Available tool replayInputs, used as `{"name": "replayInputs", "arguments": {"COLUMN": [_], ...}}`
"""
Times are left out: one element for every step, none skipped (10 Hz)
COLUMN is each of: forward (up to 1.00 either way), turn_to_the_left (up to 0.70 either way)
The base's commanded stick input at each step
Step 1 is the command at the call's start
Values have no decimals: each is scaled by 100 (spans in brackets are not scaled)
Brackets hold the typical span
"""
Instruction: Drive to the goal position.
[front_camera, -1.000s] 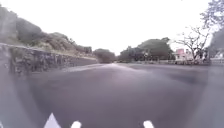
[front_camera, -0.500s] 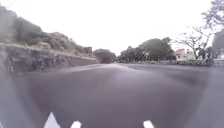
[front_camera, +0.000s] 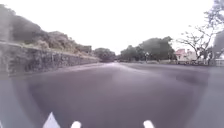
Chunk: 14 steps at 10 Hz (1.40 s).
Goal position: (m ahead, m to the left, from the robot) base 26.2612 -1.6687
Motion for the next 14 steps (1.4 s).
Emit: {"name": "replayInputs", "arguments": {"forward": [70, 70, 70, 70, 70, 70, 70, 70, 70, 70, 70, 70, 70, 70], "turn_to_the_left": [0, 0, 0, 0, 0, 0, 0, 0, 0, 0, 0, 0, 0, 0]}}
